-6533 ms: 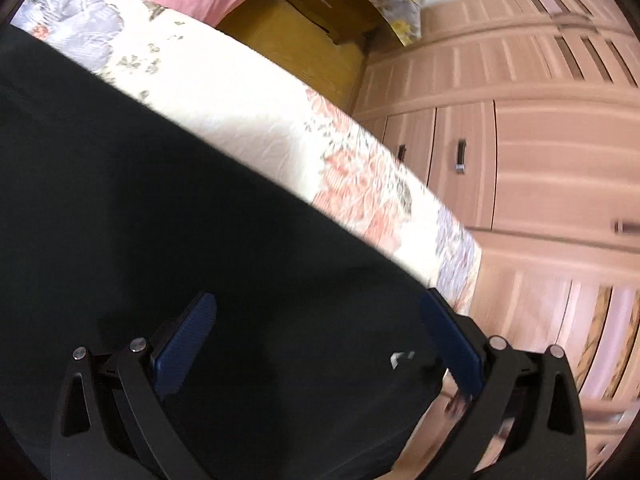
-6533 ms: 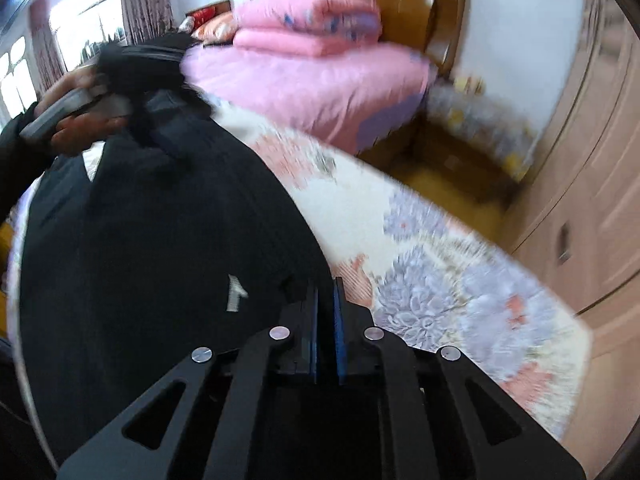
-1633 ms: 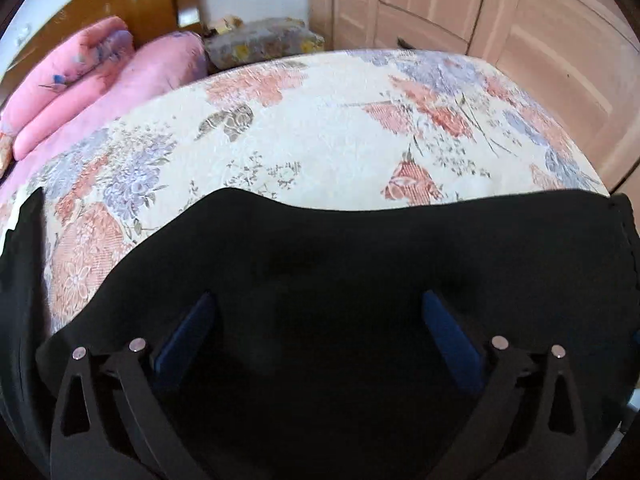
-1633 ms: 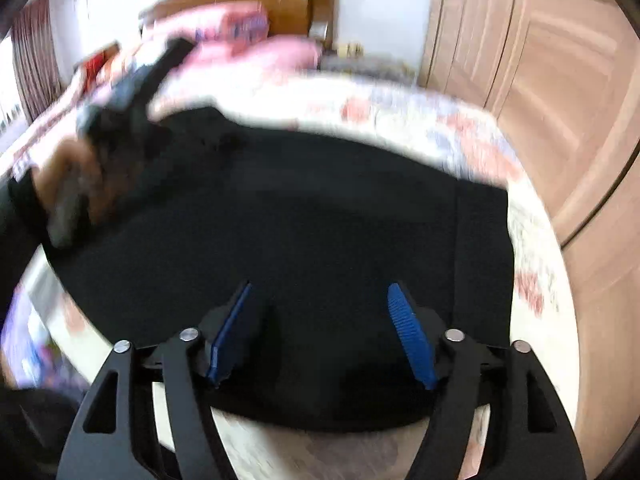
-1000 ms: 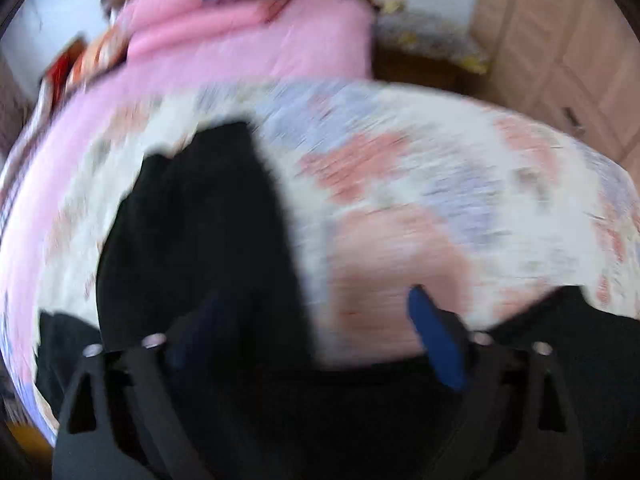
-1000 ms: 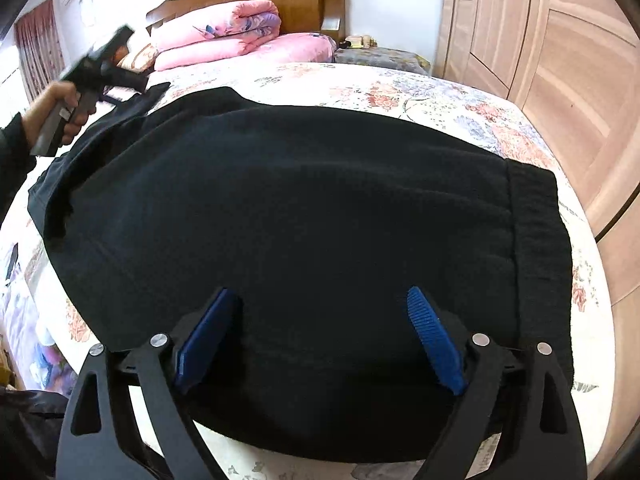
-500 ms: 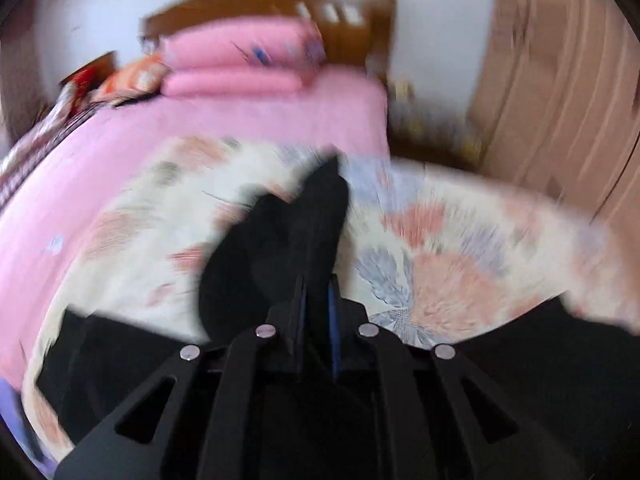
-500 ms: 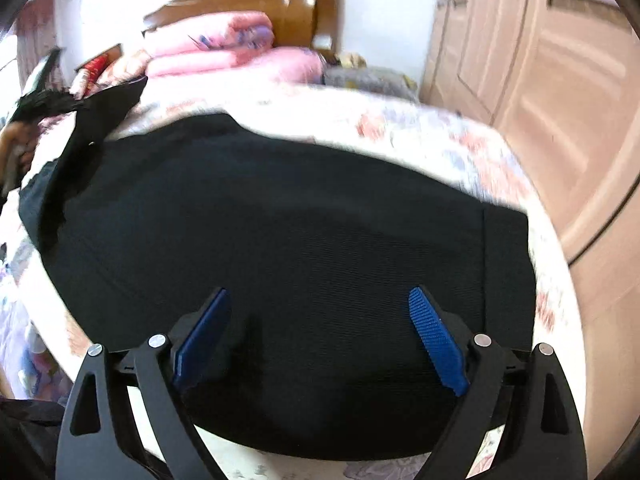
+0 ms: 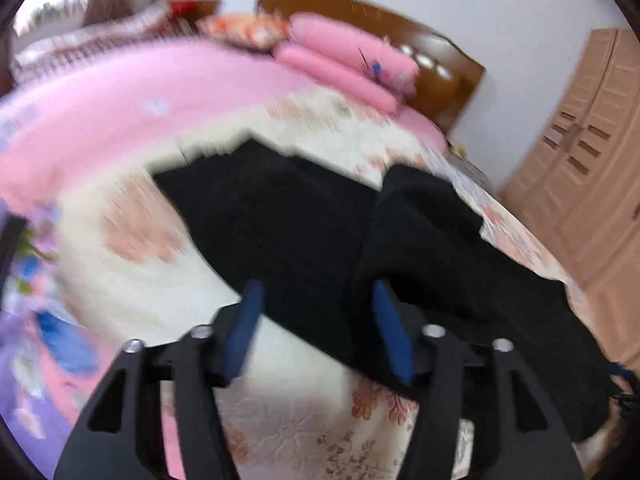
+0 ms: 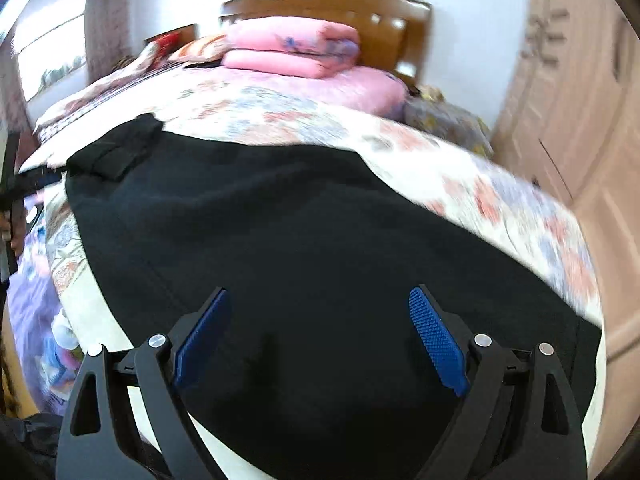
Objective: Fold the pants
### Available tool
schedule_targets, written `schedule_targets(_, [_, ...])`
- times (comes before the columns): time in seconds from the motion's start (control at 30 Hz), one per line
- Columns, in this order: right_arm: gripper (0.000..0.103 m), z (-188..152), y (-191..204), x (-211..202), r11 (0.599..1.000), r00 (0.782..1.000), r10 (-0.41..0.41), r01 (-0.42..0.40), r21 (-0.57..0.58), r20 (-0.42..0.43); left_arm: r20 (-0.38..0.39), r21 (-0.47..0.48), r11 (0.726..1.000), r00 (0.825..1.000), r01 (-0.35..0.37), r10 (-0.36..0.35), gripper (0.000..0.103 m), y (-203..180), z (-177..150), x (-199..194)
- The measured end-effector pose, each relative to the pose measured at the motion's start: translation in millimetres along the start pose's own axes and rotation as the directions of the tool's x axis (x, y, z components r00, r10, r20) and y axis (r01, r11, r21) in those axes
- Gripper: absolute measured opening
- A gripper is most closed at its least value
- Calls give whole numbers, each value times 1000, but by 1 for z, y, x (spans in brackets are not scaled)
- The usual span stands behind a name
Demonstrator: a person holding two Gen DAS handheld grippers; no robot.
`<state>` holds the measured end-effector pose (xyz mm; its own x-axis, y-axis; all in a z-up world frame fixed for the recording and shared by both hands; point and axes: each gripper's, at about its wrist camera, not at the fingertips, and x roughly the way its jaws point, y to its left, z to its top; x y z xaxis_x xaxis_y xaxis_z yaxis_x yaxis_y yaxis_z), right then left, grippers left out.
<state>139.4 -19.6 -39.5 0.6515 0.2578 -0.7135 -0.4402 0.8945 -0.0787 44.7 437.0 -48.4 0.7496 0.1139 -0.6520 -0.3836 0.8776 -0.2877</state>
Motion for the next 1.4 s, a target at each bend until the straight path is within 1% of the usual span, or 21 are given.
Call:
schedule_targets(0.1, [87, 10, 12, 4, 999, 1000, 31, -31, -15, 3, 92, 213, 972, 992, -101, 83, 77, -52, 0, -24])
schedule_targets(0.17, [87, 15, 22, 9, 998, 998, 55, -55, -22, 2, 70, 443, 888, 993, -119, 98, 77, -96, -12, -20])
schedule_targets(0.2, [87, 16, 27, 10, 998, 998, 62, -62, -26, 2, 56, 541, 832, 992, -122, 109, 77, -113, -16, -12])
schedule_targets(0.23, [87, 17, 33, 12, 997, 997, 73, -72, -34, 0, 49, 647, 751, 990, -132, 132, 77, -133, -24, -1])
schedule_targets(0.3, [87, 17, 44, 12, 995, 996, 90, -90, -51, -5, 45, 742, 653, 984, -150, 175, 75, -150, -30, 17])
schedule_targets(0.33, [87, 16, 46, 12, 994, 996, 92, -92, -58, -7, -3, 777, 618, 981, -119, 192, 74, -155, -28, 32])
schedule_targets(0.43, [87, 13, 45, 10, 994, 996, 90, -90, -61, -7, -116, 829, 559, 972, -18, 204, 68, -148, -23, 64])
schedule_targets(0.47, [87, 13, 43, 11, 995, 996, 89, -89, -52, -5, -144, 820, 572, 975, 23, 167, 61, -144, -21, 63])
schedule_targets(0.5, [87, 12, 39, 11, 995, 996, 89, -89, -38, -3, -188, 790, 609, 973, 69, 134, 31, -138, -13, 65])
schedule_targets(0.53, [87, 10, 33, 11, 996, 996, 88, -88, -11, -4, -194, 742, 667, 975, 72, 110, 19, -129, -3, 65])
schedule_targets(0.67, [87, 4, 19, 11, 995, 996, 88, -87, 44, -11, -147, 450, 873, 979, 191, -138, 16, -79, 29, 30])
schedule_targets(0.73, [87, 3, 15, 11, 994, 996, 88, -88, 58, -12, -51, 164, 944, 958, 286, -281, 16, -23, 48, 12])
schedule_targets(0.8, [87, 3, 14, 11, 993, 995, 96, -96, 71, -10, 46, -104, 921, 927, 375, -373, 17, 37, 56, 5])
schedule_targets(0.87, [88, 4, 15, 12, 991, 994, 110, -109, 76, -10, 103, -330, 851, 912, 408, -397, 20, 95, 51, 11])
schedule_targets(0.9, [88, 4, 18, 14, 990, 993, 118, -116, 75, -13, 93, -392, 829, 914, 398, -395, 28, 111, 48, 20])
schedule_targets(0.93, [88, 6, 21, 16, 990, 992, 124, -123, 71, -17, 60, -452, 811, 920, 372, -388, 46, 128, 42, 31])
schedule_targets(1.0, [88, 10, 30, 23, 990, 990, 136, -134, 50, -33, 43, -498, 787, 917, 364, -396, 56, 143, 35, 44])
schedule_targets(1.13, [88, 31, 68, 34, 982, 984, 174, -177, -62, -37, 94, -499, 753, 890, 429, -446, 57, 147, 31, 45])
schedule_targets(1.2, [87, 41, 93, 37, 962, 971, 239, -241, -130, -27, 103, -486, 764, 896, 424, -432, 56, 143, 31, 37])
schedule_targets(1.27, [80, 51, 127, 42, 919, 942, 336, -334, -208, -29, 83, -439, 818, 923, 372, -375, 56, 131, 34, 36])
schedule_targets(1.4, [64, 65, 191, 60, 827, 886, 453, -457, -327, -93, 45, -375, 882, 956, 286, -291, 46, 108, 39, 38])
